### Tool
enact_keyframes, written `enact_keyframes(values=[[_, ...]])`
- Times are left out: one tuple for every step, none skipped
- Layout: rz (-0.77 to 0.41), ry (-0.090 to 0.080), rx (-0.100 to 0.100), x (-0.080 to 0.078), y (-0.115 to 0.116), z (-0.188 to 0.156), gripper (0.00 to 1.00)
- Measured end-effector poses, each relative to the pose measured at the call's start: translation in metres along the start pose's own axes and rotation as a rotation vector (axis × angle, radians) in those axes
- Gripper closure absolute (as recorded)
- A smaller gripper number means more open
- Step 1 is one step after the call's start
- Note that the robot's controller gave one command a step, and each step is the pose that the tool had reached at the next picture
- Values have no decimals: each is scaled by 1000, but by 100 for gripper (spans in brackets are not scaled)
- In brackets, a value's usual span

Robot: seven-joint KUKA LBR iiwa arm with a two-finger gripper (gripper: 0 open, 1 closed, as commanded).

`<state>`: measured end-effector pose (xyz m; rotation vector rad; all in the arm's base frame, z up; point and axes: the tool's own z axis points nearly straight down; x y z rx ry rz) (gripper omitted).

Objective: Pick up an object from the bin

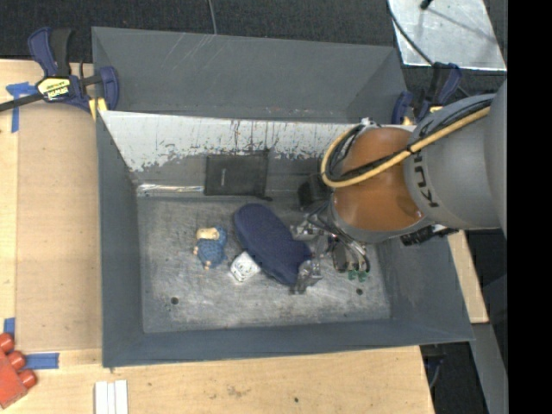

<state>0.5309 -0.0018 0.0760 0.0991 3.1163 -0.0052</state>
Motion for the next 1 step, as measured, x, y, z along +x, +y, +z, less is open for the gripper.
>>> enact_keyframes(values=[[-244, 12, -5, -7, 14, -164, 100]])
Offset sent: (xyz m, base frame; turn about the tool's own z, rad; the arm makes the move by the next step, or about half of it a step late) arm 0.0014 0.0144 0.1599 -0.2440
